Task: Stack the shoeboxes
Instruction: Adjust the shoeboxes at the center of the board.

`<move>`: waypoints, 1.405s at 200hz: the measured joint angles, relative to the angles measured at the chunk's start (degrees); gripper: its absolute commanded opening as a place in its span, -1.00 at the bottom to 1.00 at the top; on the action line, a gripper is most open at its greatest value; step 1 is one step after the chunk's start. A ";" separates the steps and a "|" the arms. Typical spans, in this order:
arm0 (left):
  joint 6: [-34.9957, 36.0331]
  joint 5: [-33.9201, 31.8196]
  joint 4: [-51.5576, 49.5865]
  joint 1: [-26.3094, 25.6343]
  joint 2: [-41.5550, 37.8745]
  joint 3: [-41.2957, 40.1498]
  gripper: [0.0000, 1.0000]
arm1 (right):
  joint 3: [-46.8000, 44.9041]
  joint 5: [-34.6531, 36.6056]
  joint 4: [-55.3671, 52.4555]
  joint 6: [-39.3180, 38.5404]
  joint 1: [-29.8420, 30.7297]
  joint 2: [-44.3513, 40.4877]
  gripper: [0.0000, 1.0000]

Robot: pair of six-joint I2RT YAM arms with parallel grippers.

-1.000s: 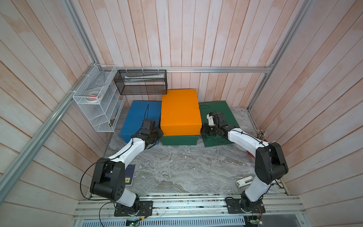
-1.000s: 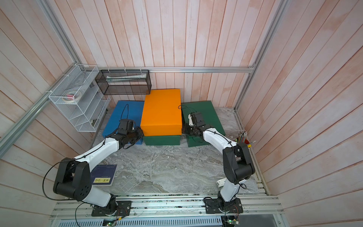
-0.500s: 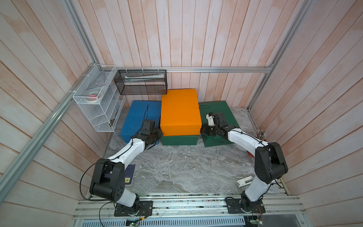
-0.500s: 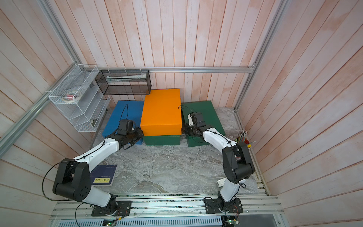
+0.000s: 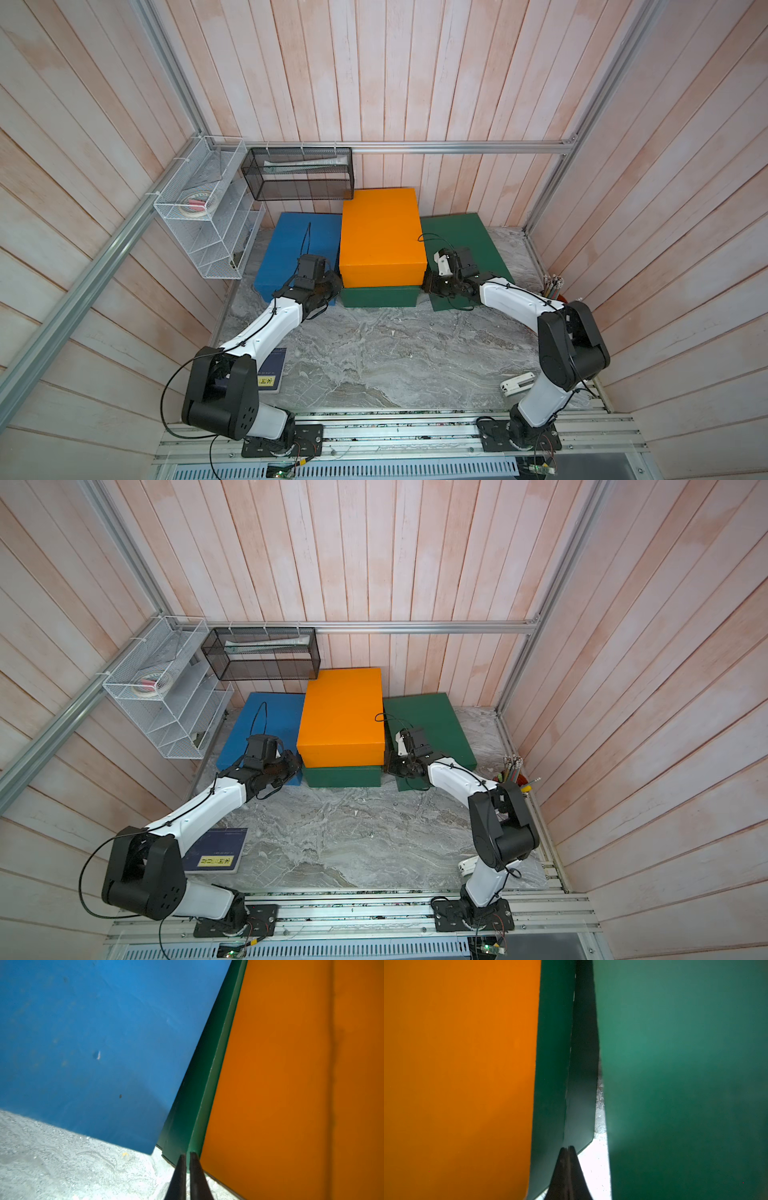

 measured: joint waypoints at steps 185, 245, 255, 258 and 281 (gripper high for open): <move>-0.33 3.30 6.14 3.13 3.80 -2.36 -0.77 | -0.20 0.35 -0.42 1.01 -0.37 -1.66 -1.00; -1.36 4.66 8.00 2.29 5.60 -2.34 -0.77 | -2.49 -2.82 4.07 2.25 -0.22 -1.66 -1.00; -1.62 4.44 8.00 2.01 5.51 -2.34 -0.77 | -3.37 -2.80 4.59 2.36 -0.24 -1.70 -1.00; -1.75 4.37 7.98 1.92 5.51 -2.34 -0.77 | -3.65 -2.80 4.76 2.49 -0.24 -1.77 -1.00; -2.40 4.00 7.96 1.25 4.81 -2.43 -0.77 | -5.99 -2.78 5.16 2.73 -0.22 -2.97 -1.00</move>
